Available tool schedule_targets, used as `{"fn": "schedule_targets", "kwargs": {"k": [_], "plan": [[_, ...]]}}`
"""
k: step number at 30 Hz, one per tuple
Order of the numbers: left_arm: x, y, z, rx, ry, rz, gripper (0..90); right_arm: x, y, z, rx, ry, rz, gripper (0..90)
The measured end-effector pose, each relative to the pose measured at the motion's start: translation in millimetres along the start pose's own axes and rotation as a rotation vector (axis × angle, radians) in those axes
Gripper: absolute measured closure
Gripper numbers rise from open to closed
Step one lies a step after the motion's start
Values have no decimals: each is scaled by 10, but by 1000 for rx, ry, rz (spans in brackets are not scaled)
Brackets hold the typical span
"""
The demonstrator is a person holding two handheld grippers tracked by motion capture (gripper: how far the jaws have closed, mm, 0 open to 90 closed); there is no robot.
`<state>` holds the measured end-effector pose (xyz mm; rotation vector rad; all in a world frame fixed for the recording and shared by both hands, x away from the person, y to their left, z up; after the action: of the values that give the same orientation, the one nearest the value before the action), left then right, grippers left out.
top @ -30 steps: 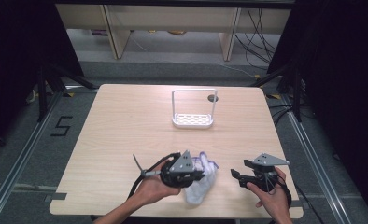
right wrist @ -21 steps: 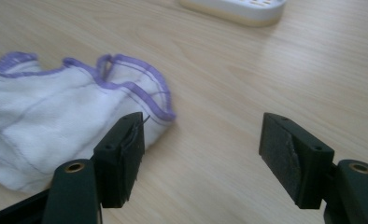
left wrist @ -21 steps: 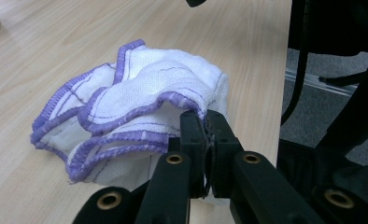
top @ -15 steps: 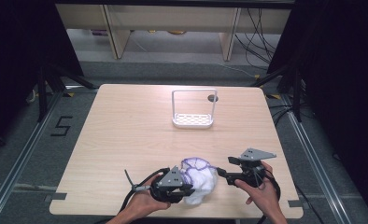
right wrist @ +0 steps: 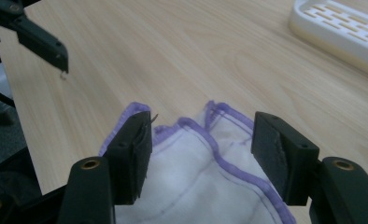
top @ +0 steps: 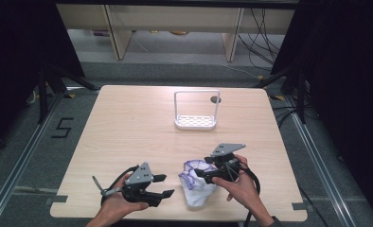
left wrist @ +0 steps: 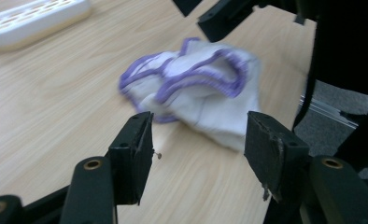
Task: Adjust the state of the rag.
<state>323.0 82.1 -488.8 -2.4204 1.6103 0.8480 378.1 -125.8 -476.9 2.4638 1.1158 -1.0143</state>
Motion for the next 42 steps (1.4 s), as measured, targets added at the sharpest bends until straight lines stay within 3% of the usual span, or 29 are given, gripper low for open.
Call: {"fn": "schedule_targets", "kwargs": {"k": [4,6,9,12,15,16,17,19,24,26,31,32,35,37,40,41,42], "plan": [[-82,-128,141,-44,-4,-37,401,139,-76,-72,-21,-36,-10,404],[-109,-187,203,-76,1,-44,400,232,-90,-90,-8,-59,-15,419],[-145,-263,277,-109,0,-62,400,358,-55,-61,2,-132,-15,459],[-165,-306,319,-126,0,-68,401,439,-13,14,41,-185,-36,536],[-170,-339,333,-133,-4,-67,403,499,25,71,29,-170,-73,680],[-164,-340,336,-138,3,-65,404,463,10,95,62,-202,-67,741],[-168,-340,340,-137,-4,-72,405,461,43,88,21,-168,-66,789],[-162,-339,344,-143,0,-69,405,379,46,77,-2,-143,-84,843],[-161,-360,337,-130,-3,-66,406,-26,64,43,-13,-51,-78,855],[-160,-349,324,-137,1,-67,407,-208,93,53,-21,-7,-46,856],[-175,-369,243,-137,11,-73,407,-597,134,303,-1,60,-7,858],[-168,-381,221,-133,18,-65,407,-655,117,390,27,54,5,858],[-129,-434,132,-129,4,-67,407,-737,141,652,28,29,16,857],[-72,-466,64,-132,8,-67,407,-732,134,818,82,3,5,857],[76,-510,-76,-134,7,-40,409,-664,225,996,71,-30,13,856],[144,-511,-118,-145,4,-19,409,-653,215,1028,105,-47,14,856],[208,-520,-154,-144,0,-15,409,-634,263,1054,91,-52,20,856]]}}
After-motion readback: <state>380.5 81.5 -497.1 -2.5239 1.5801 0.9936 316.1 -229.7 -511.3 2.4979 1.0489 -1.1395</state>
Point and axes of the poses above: each handheld gripper's, and its own axes: x roughly forward along the jaws, z roughly out of its underside, y roughly to its right, the point moved 6 cm from there along x, roughly forward along the jaws, and after that the axes turned 6 degrees about z, right-handed, at the moved point
